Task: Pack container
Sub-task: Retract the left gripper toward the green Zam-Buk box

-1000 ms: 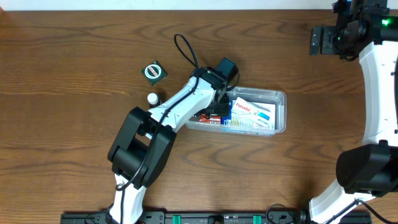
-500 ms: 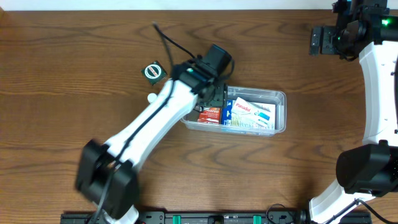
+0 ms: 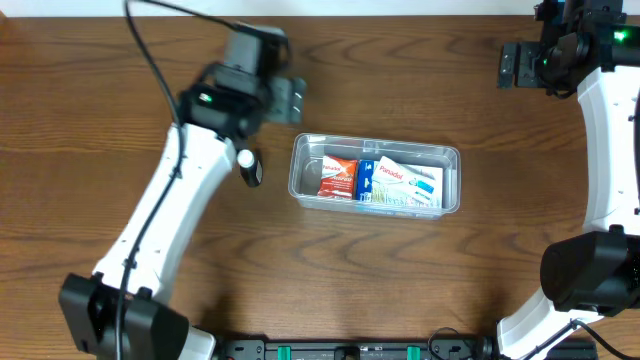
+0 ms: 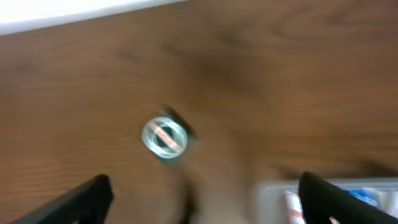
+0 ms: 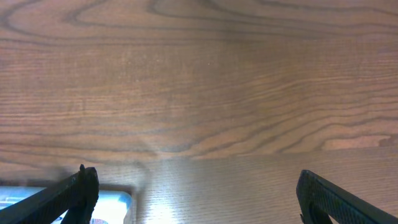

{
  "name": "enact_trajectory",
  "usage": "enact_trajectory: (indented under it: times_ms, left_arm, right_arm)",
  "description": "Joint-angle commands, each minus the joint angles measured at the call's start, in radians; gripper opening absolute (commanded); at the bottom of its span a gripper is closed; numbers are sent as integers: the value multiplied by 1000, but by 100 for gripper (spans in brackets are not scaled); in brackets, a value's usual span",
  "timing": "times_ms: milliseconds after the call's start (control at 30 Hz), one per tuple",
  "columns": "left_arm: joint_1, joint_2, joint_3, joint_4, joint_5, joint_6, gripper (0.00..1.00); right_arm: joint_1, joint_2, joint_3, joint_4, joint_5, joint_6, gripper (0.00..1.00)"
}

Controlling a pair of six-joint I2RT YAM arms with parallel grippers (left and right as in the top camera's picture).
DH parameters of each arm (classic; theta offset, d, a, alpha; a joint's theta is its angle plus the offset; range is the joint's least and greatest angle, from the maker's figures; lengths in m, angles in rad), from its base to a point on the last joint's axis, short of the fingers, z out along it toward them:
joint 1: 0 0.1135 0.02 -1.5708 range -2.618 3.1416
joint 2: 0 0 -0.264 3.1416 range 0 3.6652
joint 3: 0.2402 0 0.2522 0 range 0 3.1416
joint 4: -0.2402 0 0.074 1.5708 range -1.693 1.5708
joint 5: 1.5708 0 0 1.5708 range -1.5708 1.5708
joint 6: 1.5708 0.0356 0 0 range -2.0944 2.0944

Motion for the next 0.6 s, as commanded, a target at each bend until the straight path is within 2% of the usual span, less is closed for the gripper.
enact_trajectory:
  times_ms: [0,133,300,567]
  left_arm:
    - [77,74,14,54,-8,267,98]
    - [153,171,14,79,92,386,98]
    - [184,295,14,79,115,502,98]
    - [189,426,14,105,120,555,98]
  right_arm:
    - [-2,4,14,2,3,9,99]
    - [-2,4,14,2,3,9,99]
    - [-2,4,14,2,3,9,99]
    - [-2,4,14,2,3,9,99]
